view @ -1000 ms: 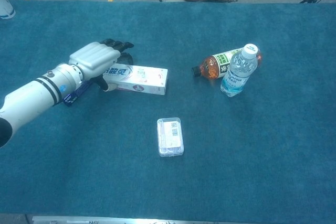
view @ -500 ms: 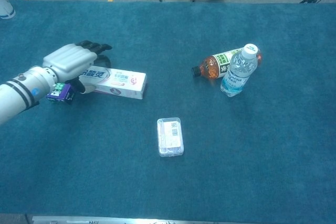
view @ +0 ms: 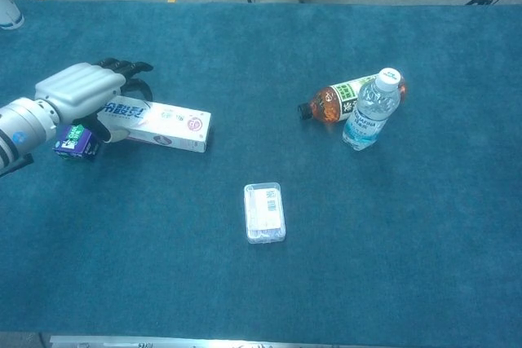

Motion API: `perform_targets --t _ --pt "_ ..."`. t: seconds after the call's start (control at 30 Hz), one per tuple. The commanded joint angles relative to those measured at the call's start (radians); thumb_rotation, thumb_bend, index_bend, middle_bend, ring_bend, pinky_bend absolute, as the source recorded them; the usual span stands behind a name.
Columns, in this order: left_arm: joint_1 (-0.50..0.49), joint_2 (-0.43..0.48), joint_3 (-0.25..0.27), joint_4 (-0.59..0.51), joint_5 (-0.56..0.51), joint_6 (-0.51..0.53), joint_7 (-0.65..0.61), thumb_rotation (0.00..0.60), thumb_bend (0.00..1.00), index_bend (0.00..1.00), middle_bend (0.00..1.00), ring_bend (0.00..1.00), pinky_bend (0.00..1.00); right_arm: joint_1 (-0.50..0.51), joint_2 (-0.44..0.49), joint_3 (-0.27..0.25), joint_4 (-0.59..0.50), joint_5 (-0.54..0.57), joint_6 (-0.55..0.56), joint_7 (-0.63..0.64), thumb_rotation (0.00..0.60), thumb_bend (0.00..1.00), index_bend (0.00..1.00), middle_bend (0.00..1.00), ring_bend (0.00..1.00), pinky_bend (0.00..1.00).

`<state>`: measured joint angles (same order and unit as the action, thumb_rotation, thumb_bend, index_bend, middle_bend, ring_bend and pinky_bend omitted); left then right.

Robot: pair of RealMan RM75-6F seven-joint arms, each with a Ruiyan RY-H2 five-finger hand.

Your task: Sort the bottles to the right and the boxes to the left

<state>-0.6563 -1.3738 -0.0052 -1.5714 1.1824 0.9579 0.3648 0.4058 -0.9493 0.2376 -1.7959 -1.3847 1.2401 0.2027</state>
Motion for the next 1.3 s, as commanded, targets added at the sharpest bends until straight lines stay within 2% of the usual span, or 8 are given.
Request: perform_targets --t 0.03,0.27,0.47,0.8,1.0,1.13,1.3 --pt "0.010 0.031 -0.003 -0.035 0.020 0.012 -0.019 0.600 0.29 0.25 0.00 0.00 0.00 0.000 0.000 -0.002 0.001 -0.006 0.001 0.003 0.600 0.03 0.10 0.30 0.19 0.41" --pt "0.034 0.098 0.003 -0.106 0.104 0.054 -0.074 0.600 0.29 0.25 0.00 0.00 0.00 0.002 -0.004 -0.008 0.005 -0.019 -0.001 0.012 0.600 0.03 0.10 0.30 0.19 0.41" --pt "0.051 0.149 0.024 -0.119 0.220 0.075 -0.187 0.600 0.29 0.25 0.00 0.00 0.00 0.004 -0.008 -0.010 0.014 -0.024 -0.003 0.021 0.600 0.03 0.10 0.30 0.19 0.41" --pt "0.047 0.164 0.076 -0.039 0.467 0.134 -0.447 0.600 0.29 0.27 0.03 0.00 0.01 0.014 -0.014 -0.011 0.016 -0.022 -0.014 0.013 0.600 0.03 0.10 0.30 0.19 0.41" --pt "0.022 0.157 0.129 0.025 0.632 0.185 -0.594 0.600 0.29 0.28 0.06 0.00 0.01 0.022 -0.020 -0.009 0.020 -0.007 -0.027 -0.003 0.600 0.03 0.10 0.30 0.19 0.41" --pt "-0.002 0.148 0.163 0.049 0.728 0.221 -0.666 0.600 0.29 0.28 0.06 0.00 0.01 0.028 -0.024 -0.008 0.018 0.000 -0.034 -0.013 0.600 0.03 0.10 0.30 0.19 0.41" --pt "-0.034 0.119 0.188 0.075 0.813 0.243 -0.698 0.600 0.29 0.29 0.07 0.00 0.01 0.035 -0.029 -0.007 0.021 0.012 -0.046 -0.023 0.600 0.03 0.10 0.30 0.19 0.41"
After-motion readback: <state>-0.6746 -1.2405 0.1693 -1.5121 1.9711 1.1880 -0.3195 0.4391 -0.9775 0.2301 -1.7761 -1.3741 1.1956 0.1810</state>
